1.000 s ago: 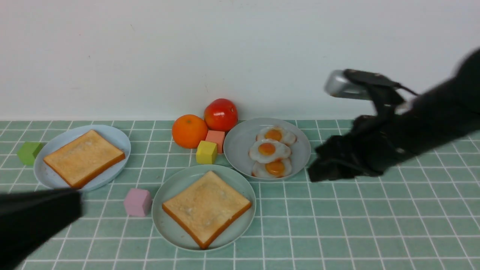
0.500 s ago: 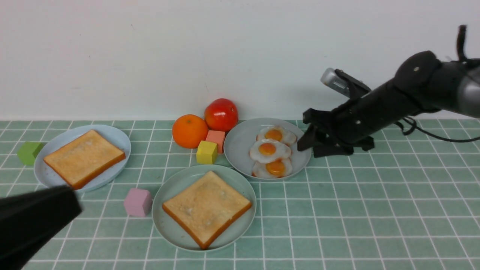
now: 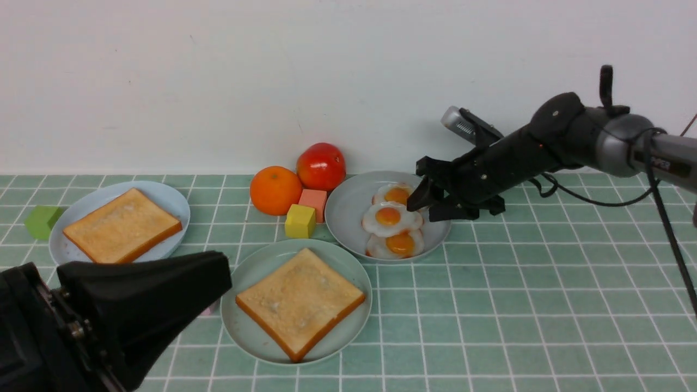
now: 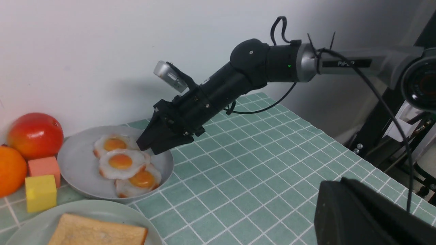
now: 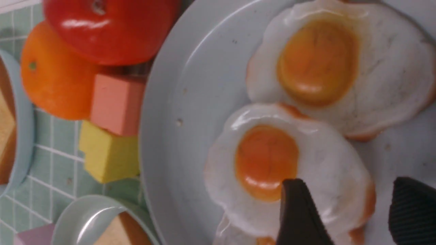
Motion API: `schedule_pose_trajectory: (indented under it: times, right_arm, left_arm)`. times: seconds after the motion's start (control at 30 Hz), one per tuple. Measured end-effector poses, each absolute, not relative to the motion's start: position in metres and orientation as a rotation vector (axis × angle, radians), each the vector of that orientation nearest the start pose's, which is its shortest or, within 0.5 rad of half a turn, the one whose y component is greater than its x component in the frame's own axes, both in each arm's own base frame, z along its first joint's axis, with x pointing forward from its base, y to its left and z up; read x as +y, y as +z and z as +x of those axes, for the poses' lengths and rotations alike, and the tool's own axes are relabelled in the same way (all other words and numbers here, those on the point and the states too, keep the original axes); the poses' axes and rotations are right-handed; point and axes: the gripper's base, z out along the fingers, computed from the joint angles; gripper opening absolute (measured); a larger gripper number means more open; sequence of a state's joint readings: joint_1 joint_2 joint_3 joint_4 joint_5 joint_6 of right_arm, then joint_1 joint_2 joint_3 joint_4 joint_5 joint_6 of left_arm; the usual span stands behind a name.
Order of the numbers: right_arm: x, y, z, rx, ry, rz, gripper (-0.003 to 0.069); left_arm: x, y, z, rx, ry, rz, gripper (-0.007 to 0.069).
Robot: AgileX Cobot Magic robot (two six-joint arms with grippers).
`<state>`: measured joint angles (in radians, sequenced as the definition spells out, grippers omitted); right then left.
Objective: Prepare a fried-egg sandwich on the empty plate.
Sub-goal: Use the right arm to grab a fried egg
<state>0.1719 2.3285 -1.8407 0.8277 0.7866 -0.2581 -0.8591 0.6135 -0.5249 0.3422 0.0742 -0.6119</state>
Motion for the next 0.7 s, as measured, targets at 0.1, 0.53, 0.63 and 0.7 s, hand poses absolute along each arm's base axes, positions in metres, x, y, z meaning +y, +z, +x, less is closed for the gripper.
schedule_pose_trajectory:
  times: [0.1, 0.53, 0.63, 0.7]
  right_arm:
    - [0.1336, 0.1511, 0.4911, 2.612, 0.92, 0.085, 0.0376]
    - [0.1364, 0.145, 0.4978, 2.584, 0.971, 0.14, 0.0376]
    - [0.1369, 0.145, 0.4971, 2.589, 0.98, 0.139, 0.037]
    - [0.1372, 0.1449, 0.4964, 2.596, 0.985, 0.134, 0.0358]
  left_arm:
    - [-0.0996, 0.3322, 0.0888, 1.643, -0.838, 0.475, -0.0013]
    - [-0.0998, 0.3325, 0.0887, 1.638, -0.844, 0.473, -0.0013]
    - [-0.0998, 0.3325, 0.0887, 1.638, -0.844, 0.473, -0.0013]
    - [-0.0998, 0.3325, 0.0887, 1.638, -0.844, 0.473, -0.0013]
